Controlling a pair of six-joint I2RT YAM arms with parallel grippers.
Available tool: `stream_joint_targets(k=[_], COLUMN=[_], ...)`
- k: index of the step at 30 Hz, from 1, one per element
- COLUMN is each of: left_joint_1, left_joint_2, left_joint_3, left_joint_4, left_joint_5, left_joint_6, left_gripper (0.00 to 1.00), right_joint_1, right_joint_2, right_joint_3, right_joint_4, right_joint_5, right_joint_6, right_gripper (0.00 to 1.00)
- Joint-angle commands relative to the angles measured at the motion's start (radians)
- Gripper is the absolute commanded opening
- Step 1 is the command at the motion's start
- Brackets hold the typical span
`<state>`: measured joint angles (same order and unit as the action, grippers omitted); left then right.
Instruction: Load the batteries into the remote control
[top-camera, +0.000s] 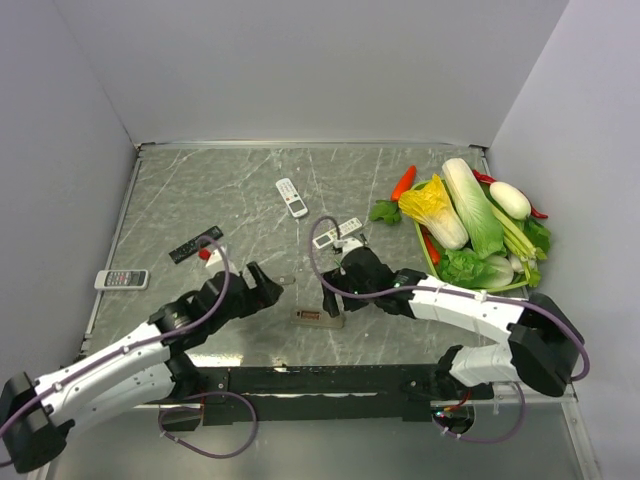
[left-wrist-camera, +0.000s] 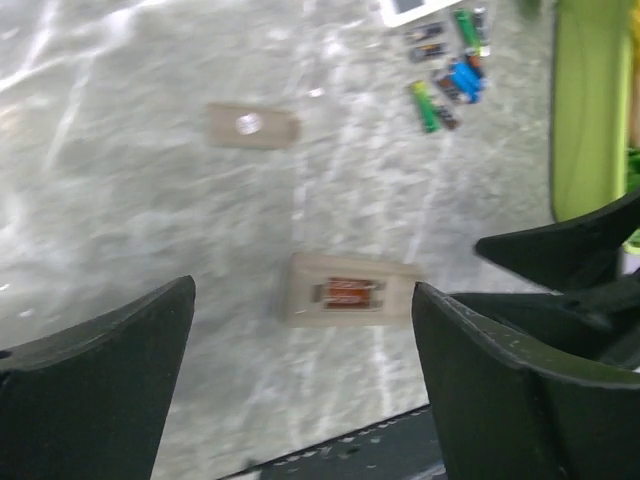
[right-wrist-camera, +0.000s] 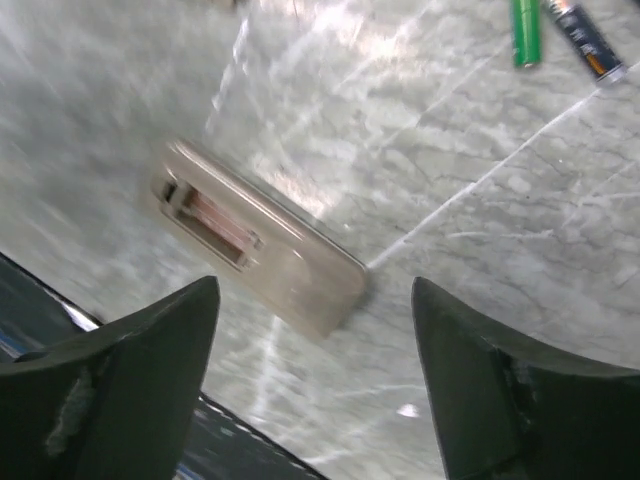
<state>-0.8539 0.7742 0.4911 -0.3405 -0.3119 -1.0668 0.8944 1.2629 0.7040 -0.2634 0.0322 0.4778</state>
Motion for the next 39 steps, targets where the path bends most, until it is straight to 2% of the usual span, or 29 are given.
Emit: stream_joint_targets(k=[1,3,9,15,19,22,23,25,26,31,32,34,39], left_joint_1=[0.018,0.018,0.019,0.019,0.019,0.019,0.021,0.019,0.019,0.019,0.019,0.019,0.019], left_joint_2=[-0.145,-0.194,-0.412,-0.521,-0.521,-0.480,-0.469,-0.437,-0.428,-0.403,-0.403,-0.405,-0.404], left_joint_3=[-0.130,-0.176,-0.325,-0.371,-0.388,-0.401,-0.407,-0.433,-0.442,-0.534,-0.545,-0.575,-0.628], left_joint_4=[0.050,0.070,0.117,0.113,0.143,0.178,0.201,0.269,0.293,0.477,0.526,0.573,0.741], left_joint_5=[0.033,0.033,0.008,-0.021,-0.015,-0.001,0.008,0.031,0.037,0.077,0.083,0.089,0.106], left_joint_6=[-0.047,-0.088,-0.173,-0.174,-0.173,-0.188,-0.196,-0.209,-0.222,-0.257,-0.257,-0.249,-0.206], left_gripper=[0.96,0.97,0.98,0.99,0.99,0.99,0.99,0.99,0.98,0.96,0.96,0.95,0.94], right_joint_1=[-0.003,0.000,0.023,0.077,0.120,0.150,0.150,0.150,0.150,0.152,0.152,0.153,0.159], right_joint_2=[0.075,0.096,0.202,0.337,0.400,0.428,0.429,0.418,0.411,0.331,0.317,0.277,0.170], right_joint_3=[0.066,0.087,0.167,0.244,0.279,0.293,0.296,0.284,0.275,0.209,0.198,0.170,0.088], right_joint_4=[-0.069,-0.079,-0.114,-0.191,-0.206,-0.215,-0.208,-0.186,-0.168,-0.028,-0.007,0.065,0.257], right_joint_5=[-0.144,-0.192,-0.252,-0.264,-0.239,-0.221,-0.225,-0.233,-0.238,-0.229,-0.200,-0.183,-0.150], right_joint_6=[-0.238,-0.333,-0.508,-0.559,-0.561,-0.558,-0.545,-0.530,-0.513,-0.424,-0.379,-0.332,-0.170], right_gripper=[0.94,0.98,0.98,0.97,0.94,0.81,0.67,0.51,0.39,0.17,0.07,0.01,0.00])
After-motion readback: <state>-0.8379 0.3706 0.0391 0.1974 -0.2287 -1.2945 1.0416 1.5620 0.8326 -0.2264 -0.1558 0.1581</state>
